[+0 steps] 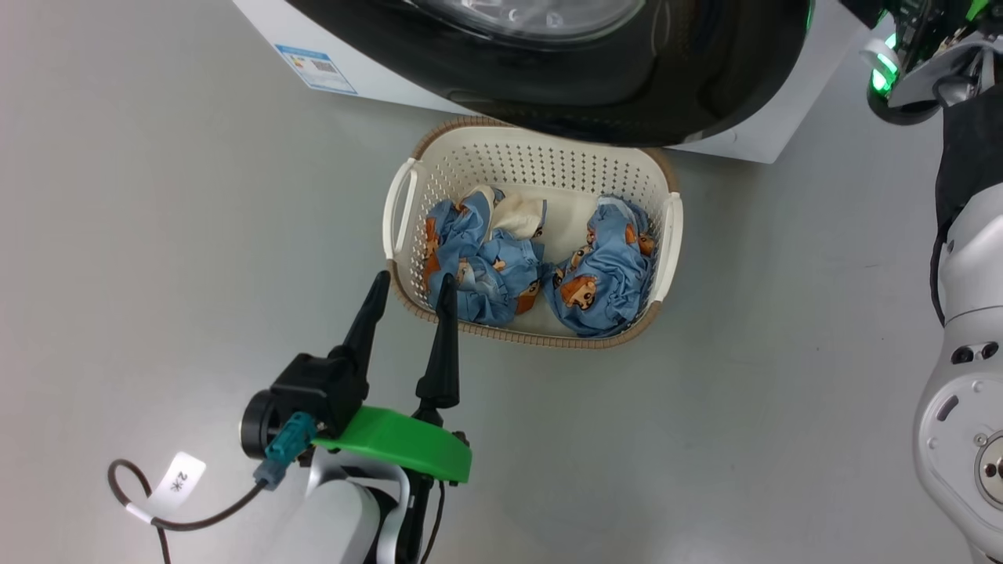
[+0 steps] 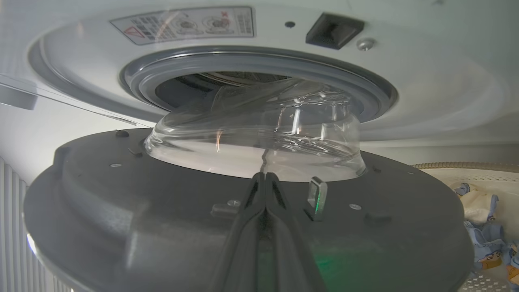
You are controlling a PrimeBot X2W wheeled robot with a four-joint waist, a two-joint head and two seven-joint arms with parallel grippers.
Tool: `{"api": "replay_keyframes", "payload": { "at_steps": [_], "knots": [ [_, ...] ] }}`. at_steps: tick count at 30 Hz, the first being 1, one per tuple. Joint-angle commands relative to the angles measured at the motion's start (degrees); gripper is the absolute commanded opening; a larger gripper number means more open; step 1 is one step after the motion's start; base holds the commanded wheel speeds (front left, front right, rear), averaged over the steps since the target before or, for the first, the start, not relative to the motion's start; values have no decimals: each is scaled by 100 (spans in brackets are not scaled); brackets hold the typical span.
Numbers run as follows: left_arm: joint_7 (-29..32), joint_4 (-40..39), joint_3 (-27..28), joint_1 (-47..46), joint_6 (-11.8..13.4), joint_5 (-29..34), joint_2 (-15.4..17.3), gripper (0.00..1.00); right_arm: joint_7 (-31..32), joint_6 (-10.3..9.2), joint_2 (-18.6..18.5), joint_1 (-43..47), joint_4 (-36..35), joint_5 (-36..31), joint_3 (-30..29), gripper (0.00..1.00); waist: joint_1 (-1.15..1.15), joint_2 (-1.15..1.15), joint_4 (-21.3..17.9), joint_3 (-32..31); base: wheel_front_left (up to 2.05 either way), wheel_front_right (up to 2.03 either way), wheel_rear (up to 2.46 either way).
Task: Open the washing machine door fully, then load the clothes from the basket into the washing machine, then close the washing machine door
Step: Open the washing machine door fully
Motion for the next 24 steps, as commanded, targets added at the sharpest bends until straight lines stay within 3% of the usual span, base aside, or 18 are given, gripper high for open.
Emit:
{"api": "replay_keyframes", "payload": {
  "at_steps": [1,12,24],
  "knots": [
    [-37,-91,183,41,-11,25,98,100,97,10,201,14,-149,-14,103,0,0,0,1,-31,0,0,0],
    [-37,-25,174,143,-46,78,98,100,221,10,204,316,60,292,586,0,0,0,0,-248,0,0,0],
    [-37,1,174,256,-59,114,98,100,205,10,204,987,13,866,1573,0,0,0,-36,-479,0,0,0]
  ]
}}
